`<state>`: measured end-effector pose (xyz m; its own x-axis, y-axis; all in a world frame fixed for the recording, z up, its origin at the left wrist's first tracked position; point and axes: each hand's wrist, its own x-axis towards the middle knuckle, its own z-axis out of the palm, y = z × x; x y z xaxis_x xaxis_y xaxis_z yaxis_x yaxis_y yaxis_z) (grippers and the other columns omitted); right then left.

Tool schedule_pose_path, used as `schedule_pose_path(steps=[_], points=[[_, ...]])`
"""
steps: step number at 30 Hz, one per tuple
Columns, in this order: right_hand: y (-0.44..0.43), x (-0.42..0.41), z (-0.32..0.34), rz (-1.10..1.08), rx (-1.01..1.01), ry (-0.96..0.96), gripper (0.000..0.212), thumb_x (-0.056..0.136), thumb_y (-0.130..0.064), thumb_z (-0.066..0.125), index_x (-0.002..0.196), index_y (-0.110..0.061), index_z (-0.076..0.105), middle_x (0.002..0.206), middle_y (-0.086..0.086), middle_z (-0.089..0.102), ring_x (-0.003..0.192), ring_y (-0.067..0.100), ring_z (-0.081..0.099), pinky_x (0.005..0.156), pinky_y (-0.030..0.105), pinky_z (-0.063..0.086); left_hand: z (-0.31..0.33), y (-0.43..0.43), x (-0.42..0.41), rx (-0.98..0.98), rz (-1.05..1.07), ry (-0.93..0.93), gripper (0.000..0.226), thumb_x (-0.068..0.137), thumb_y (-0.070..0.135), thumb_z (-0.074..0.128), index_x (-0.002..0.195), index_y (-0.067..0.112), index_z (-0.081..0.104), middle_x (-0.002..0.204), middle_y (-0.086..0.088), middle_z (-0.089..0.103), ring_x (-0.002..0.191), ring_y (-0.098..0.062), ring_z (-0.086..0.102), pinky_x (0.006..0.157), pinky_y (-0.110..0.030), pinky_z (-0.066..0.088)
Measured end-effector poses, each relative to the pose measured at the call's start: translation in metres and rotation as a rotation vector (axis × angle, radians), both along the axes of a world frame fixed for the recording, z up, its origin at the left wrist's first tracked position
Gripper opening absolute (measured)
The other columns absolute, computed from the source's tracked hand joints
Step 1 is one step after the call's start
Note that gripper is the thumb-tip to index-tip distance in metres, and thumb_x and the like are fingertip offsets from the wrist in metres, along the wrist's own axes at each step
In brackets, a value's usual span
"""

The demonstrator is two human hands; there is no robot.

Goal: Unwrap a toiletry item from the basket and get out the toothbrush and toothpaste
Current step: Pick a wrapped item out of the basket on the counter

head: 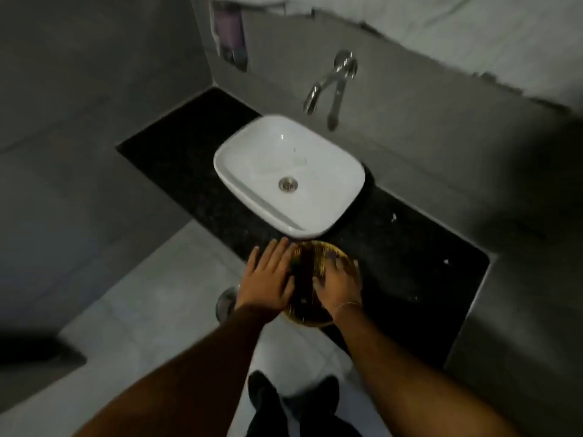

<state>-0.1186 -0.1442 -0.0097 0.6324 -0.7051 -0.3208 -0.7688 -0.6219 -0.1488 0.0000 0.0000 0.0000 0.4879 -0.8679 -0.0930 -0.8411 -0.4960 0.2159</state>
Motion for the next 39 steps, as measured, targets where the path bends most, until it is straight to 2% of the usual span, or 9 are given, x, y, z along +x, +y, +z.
schedule_pose_path(steps=[4, 13, 17, 20, 25, 29, 33, 36, 39], points=[[0.016, 0.005, -0.03, -0.213, 0.134, 0.053, 0.076, 0.094, -0.049, 0.066, 0.153, -0.009, 0.037, 0.156, 0.018, 0.04, 0.136, 0.035, 0.054, 0.105, 0.046, 0.053, -0.023, 0.015, 0.008, 0.043, 0.098, -0.048, 0.077, 0.103, 0.052, 0.039, 0.172, 0.022, 0.022, 0.18, -0.003, 0.022, 0.167, -0.028, 0.02, 0.134, -0.055, 0.016], [0.007, 0.015, -0.042, -0.49, 0.239, -0.058, 0.076, 0.088, -0.031, 0.081, 0.148, -0.016, 0.036, 0.14, 0.018, 0.06, 0.125, 0.04, 0.065, 0.089, 0.046, 0.062, -0.029, 0.023, 0.006, 0.078, 0.072, 0.006, 0.076, 0.105, 0.054, 0.034, 0.172, 0.024, 0.015, 0.181, -0.003, 0.016, 0.168, -0.026, 0.011, 0.135, -0.053, 0.006], [0.011, 0.018, -0.022, -0.547, 0.285, -0.196, 0.067, 0.086, -0.029, 0.082, 0.139, -0.016, 0.043, 0.136, 0.017, 0.064, 0.122, 0.039, 0.066, 0.094, 0.049, 0.062, -0.001, -0.002, 0.016, -0.005, 0.127, 0.069, 0.071, 0.107, 0.052, 0.03, 0.172, 0.025, 0.018, 0.181, -0.001, 0.017, 0.169, -0.023, 0.01, 0.137, -0.049, 0.004], [0.017, 0.012, -0.019, -0.513, 0.294, -0.258, 0.065, 0.083, -0.031, 0.083, 0.138, -0.016, 0.053, 0.134, 0.015, 0.066, 0.124, 0.036, 0.065, 0.101, 0.048, 0.057, 0.013, -0.025, 0.02, -0.053, 0.208, 0.198, 0.066, 0.109, 0.049, 0.035, 0.168, 0.021, 0.03, 0.173, -0.006, 0.04, 0.163, -0.026, 0.03, 0.135, -0.047, 0.018], [0.015, -0.008, 0.007, -0.276, 0.354, -0.547, 0.048, 0.085, -0.014, 0.081, 0.132, -0.015, 0.069, 0.135, 0.007, 0.063, 0.129, 0.029, 0.058, 0.112, 0.049, 0.048, 0.05, -0.064, 0.027, -0.085, 0.292, 0.479, 0.062, 0.109, 0.055, 0.04, 0.159, 0.019, 0.047, 0.157, -0.013, 0.057, 0.145, -0.034, 0.053, 0.12, -0.048, 0.043], [0.006, -0.03, 0.022, -0.171, 0.339, -0.679, 0.054, 0.082, -0.006, 0.081, 0.132, -0.021, 0.069, 0.124, -0.022, 0.046, 0.131, 0.023, 0.055, 0.109, 0.049, 0.053, 0.069, -0.076, 0.034, -0.214, 0.279, 0.56, 0.039, 0.112, 0.038, 0.048, 0.119, 0.009, 0.073, 0.12, -0.015, 0.075, 0.114, -0.034, 0.07, 0.095, -0.041, 0.055], [-0.006, -0.042, 0.031, -0.148, 0.396, -0.705, 0.054, 0.088, -0.013, 0.079, 0.138, -0.026, 0.064, 0.138, -0.007, 0.053, 0.131, 0.018, 0.059, 0.106, 0.041, 0.056, 0.083, -0.078, 0.043, -0.271, 0.253, 0.601, 0.034, 0.112, 0.024, 0.052, 0.114, 0.005, 0.081, 0.113, -0.011, 0.082, 0.102, -0.021, 0.074, 0.09, -0.03, 0.056], [-0.01, -0.049, 0.034, -0.081, 0.351, -0.707, 0.052, 0.089, -0.025, 0.078, 0.138, -0.03, 0.061, 0.137, -0.007, 0.054, 0.124, 0.013, 0.062, 0.1, 0.034, 0.06, 0.088, -0.079, 0.045, -0.319, 0.288, 0.657, 0.031, 0.111, 0.017, 0.052, 0.111, 0.005, 0.08, 0.106, -0.008, 0.079, 0.088, -0.01, 0.069, 0.076, -0.008, 0.05], [-0.01, -0.054, 0.038, -0.028, 0.316, -0.715, 0.05, 0.091, -0.031, 0.076, 0.138, -0.031, 0.06, 0.137, -0.009, 0.053, 0.121, 0.012, 0.063, 0.097, 0.033, 0.06, 0.092, -0.077, 0.046, -0.384, 0.351, 0.785, 0.034, 0.112, 0.02, 0.052, 0.104, 0.003, 0.08, 0.094, -0.017, 0.078, 0.064, -0.001, 0.067, 0.056, -0.011, 0.051]])
